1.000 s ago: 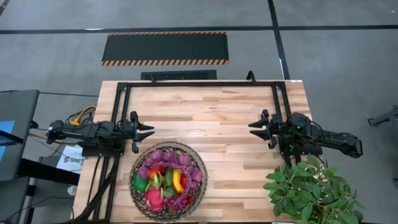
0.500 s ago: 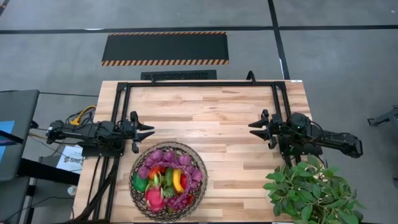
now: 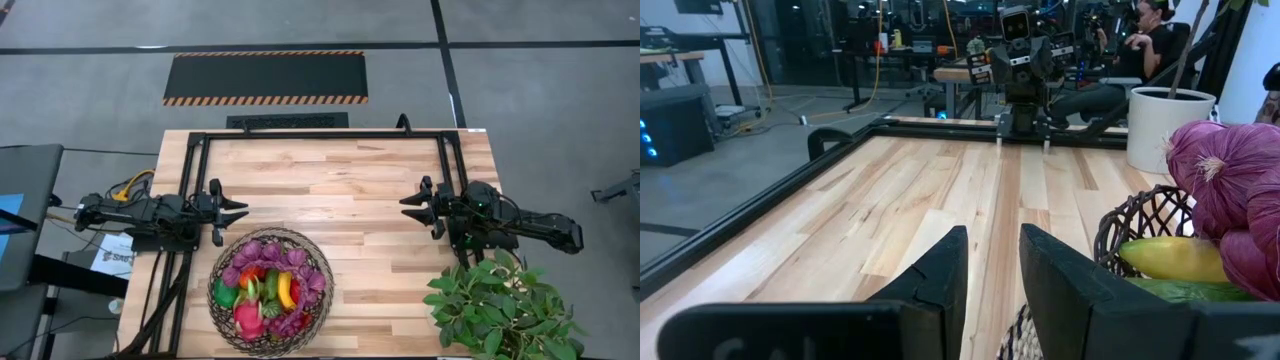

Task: Build produce basket
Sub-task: Return to Home Position

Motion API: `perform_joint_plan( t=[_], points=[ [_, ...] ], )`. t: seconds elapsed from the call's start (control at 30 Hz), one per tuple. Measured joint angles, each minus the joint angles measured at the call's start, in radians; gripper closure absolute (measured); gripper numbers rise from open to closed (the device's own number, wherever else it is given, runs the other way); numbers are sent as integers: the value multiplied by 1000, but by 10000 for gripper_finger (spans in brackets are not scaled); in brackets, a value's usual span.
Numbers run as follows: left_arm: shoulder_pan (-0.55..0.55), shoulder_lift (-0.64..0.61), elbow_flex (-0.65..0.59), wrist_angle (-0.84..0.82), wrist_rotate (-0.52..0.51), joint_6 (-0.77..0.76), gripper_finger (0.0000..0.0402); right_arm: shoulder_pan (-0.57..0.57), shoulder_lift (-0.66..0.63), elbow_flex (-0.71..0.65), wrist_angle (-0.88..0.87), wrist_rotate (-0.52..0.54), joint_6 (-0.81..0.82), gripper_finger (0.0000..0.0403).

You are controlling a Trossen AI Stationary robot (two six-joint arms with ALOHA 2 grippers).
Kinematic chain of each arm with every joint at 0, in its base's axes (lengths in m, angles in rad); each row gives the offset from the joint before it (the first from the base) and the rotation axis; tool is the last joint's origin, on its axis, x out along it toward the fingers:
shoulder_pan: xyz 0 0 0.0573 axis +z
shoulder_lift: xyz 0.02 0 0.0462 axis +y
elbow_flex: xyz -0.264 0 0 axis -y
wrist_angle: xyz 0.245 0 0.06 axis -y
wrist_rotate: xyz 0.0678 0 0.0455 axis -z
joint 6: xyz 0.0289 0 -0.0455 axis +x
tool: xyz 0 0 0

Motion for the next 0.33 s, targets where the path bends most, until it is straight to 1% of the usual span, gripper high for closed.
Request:
perform_joint_plan(
  t=[0.33],
  points=[
    [0, 0, 0, 0, 0, 0, 320, 0, 0, 0, 0, 0, 0, 231]
  ],
)
